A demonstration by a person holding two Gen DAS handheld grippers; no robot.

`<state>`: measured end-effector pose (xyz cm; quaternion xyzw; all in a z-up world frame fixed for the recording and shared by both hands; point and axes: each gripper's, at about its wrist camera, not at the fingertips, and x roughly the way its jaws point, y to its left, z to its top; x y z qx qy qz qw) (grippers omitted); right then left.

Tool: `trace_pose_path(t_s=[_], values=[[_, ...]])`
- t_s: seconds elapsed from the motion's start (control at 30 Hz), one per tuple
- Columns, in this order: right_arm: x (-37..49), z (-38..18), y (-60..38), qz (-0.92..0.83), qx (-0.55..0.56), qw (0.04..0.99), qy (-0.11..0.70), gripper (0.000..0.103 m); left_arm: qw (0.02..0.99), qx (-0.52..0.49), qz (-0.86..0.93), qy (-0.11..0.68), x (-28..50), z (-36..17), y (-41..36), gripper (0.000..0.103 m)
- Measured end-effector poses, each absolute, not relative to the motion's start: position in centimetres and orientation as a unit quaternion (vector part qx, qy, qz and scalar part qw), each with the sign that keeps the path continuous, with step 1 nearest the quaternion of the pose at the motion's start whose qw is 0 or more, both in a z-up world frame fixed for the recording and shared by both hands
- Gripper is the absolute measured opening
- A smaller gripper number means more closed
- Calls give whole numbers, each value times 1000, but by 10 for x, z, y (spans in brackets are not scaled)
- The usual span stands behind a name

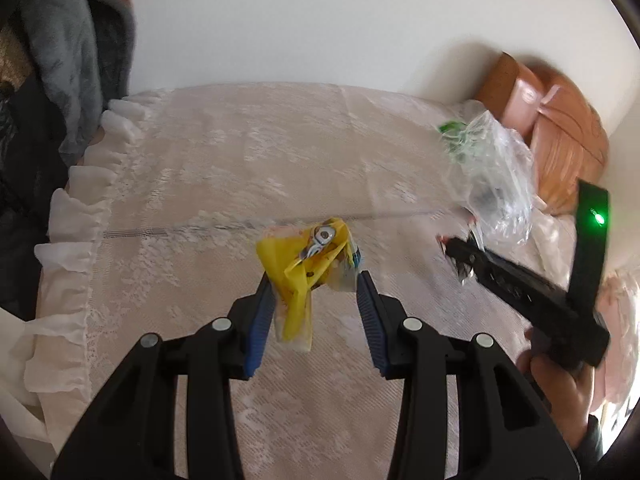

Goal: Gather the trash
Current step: 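Grasp the yellow snack bag with the left tool while the right tool grasps a silver foil packet, then carry both items over the green basket and open both tools to drop them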

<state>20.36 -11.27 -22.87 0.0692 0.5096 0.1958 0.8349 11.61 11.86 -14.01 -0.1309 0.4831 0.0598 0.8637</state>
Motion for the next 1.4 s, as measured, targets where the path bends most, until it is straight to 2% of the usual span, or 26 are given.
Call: trace_pose_path(t_s=[0.37, 0.77, 1.03, 1.4], values=[[58, -180, -202, 145, 112, 845, 503, 29, 865, -69, -68, 492, 84, -122, 25, 40], [-85, -149, -304, -13, 164, 870, 465, 29, 830, 16, -242, 503, 22, -112, -113, 41], [-136, -145, -348, -80, 194, 869, 448, 29, 810, 59, -317, 489, -5, -107, -176, 41], [-173, -154, -381, -132, 219, 857, 448, 29, 784, 122, -367, 486, -37, -116, -227, 41]])
